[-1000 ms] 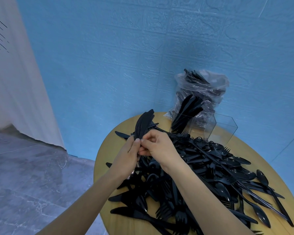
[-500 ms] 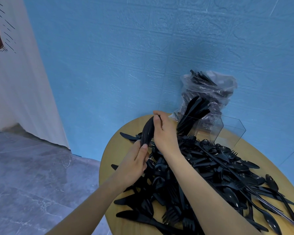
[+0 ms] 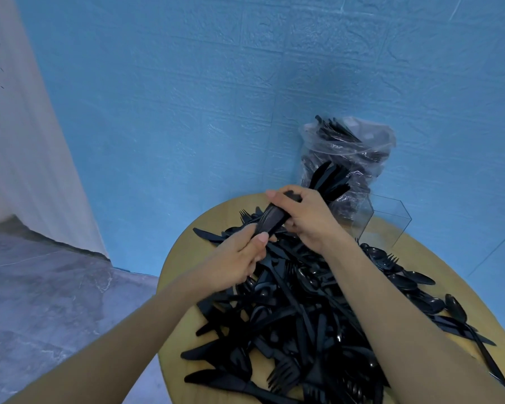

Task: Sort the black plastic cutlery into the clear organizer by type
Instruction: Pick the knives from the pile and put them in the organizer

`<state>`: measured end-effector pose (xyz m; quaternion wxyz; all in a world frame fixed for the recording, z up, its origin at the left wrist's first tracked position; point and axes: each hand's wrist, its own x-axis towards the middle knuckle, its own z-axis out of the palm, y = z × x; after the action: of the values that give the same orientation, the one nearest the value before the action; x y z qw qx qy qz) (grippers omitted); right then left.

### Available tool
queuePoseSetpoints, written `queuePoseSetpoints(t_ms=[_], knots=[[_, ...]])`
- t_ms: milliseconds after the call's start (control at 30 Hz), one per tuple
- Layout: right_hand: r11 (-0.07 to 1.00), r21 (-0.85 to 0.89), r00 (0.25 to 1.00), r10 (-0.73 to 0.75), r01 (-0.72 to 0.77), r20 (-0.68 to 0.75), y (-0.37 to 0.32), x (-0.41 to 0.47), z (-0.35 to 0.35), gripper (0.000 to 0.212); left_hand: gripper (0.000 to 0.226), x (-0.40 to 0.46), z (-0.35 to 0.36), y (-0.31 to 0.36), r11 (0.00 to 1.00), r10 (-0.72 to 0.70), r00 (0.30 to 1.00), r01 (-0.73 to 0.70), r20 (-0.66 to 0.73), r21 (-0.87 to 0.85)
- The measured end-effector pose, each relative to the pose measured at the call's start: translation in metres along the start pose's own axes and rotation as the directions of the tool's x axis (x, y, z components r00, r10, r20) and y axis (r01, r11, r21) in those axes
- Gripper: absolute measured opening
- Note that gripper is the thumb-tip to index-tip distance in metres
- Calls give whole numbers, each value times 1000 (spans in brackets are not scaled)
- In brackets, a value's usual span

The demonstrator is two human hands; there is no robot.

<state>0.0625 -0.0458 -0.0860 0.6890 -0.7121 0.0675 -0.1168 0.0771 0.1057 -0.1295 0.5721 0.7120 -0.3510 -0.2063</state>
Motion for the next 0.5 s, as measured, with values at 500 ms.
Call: queuePoseSetpoints(t_ms=[500], knots=[[928,-347,754,-323,135,-571,-17,77,-129,21,27,157,12,33,839,250,968,-199,-33,506]])
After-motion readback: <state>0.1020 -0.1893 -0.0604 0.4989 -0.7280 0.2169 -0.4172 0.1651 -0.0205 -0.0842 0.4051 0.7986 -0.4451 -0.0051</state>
